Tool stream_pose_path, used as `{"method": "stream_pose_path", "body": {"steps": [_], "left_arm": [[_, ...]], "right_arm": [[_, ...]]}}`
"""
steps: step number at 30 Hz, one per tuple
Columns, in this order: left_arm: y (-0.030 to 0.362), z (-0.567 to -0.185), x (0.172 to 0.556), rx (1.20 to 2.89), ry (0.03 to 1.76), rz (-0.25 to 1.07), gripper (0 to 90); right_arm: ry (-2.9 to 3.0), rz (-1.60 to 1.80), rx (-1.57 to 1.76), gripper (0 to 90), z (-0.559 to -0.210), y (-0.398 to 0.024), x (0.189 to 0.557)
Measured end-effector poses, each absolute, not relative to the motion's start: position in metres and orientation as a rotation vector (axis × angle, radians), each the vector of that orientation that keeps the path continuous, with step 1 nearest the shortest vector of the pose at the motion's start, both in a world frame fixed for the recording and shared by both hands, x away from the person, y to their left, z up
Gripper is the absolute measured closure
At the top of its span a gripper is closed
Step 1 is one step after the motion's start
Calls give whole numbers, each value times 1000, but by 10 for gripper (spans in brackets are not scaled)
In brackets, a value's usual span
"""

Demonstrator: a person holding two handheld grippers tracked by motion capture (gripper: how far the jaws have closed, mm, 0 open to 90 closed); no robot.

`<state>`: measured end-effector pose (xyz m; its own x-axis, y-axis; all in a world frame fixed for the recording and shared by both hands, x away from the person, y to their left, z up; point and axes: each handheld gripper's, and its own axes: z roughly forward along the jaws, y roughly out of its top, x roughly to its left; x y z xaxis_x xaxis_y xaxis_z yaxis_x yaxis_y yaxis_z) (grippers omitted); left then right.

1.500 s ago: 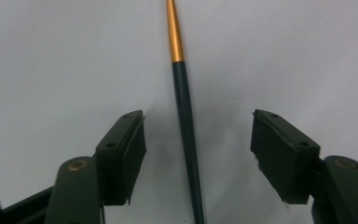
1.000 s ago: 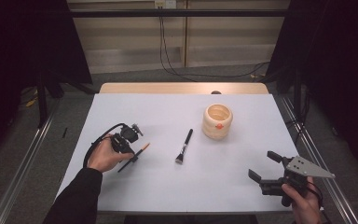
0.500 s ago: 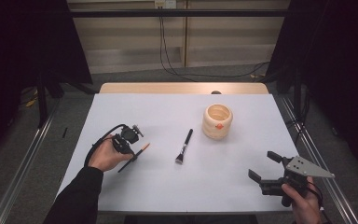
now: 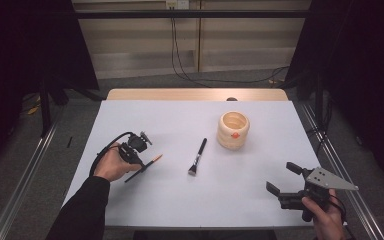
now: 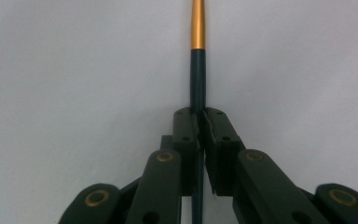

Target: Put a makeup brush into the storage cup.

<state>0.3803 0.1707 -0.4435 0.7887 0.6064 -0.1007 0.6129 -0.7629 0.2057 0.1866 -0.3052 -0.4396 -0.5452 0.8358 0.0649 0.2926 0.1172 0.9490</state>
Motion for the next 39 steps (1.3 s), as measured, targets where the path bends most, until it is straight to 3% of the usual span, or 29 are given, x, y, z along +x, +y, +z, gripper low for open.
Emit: {"method": "stream_pose_path", "body": {"steps": [16, 39], "left_arm": [[173, -442, 381, 2729, 978, -25, 838], [195, -432, 369, 2481, 994, -5, 838]], "right_arm": [[1902, 1433, 1094, 17, -440, -305, 187], [1896, 1427, 1092, 17, -440, -306, 187]]}}
